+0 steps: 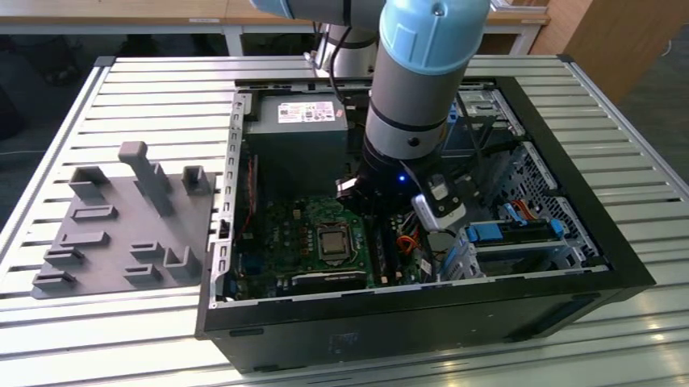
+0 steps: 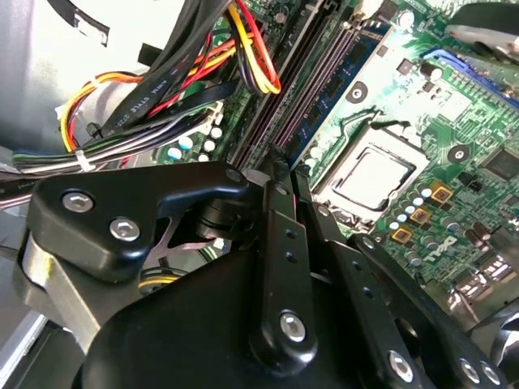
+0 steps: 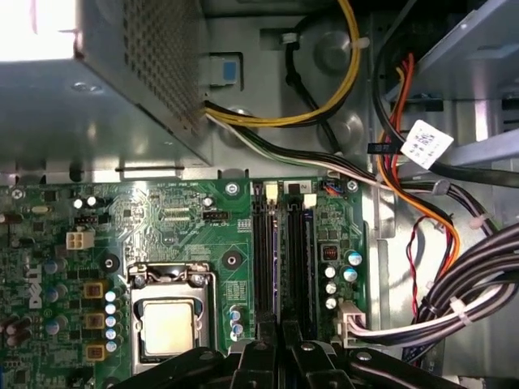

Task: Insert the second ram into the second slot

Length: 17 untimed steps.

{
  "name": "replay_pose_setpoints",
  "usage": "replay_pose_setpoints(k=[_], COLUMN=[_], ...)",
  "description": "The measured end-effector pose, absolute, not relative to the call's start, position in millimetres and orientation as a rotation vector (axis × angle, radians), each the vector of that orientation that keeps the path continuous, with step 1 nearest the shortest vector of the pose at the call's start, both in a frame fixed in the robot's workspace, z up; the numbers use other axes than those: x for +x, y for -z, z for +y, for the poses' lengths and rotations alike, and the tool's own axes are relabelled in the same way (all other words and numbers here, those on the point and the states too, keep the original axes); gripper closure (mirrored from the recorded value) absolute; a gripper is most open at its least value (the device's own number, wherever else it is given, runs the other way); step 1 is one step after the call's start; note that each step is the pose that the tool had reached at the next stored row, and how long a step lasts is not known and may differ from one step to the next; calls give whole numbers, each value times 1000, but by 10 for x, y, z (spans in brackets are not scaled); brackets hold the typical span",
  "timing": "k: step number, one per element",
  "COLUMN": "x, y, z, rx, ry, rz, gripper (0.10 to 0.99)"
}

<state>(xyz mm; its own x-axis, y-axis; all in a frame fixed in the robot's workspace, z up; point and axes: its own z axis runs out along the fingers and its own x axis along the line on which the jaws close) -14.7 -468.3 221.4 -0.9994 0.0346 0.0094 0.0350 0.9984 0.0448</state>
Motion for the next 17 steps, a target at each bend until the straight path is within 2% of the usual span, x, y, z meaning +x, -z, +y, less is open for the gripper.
replay_pose_setpoints(k=[17], x=[-144], y=[-2198], z=[-4669], rx=[-40], ry=[72], rz=[-3132], gripper=[945])
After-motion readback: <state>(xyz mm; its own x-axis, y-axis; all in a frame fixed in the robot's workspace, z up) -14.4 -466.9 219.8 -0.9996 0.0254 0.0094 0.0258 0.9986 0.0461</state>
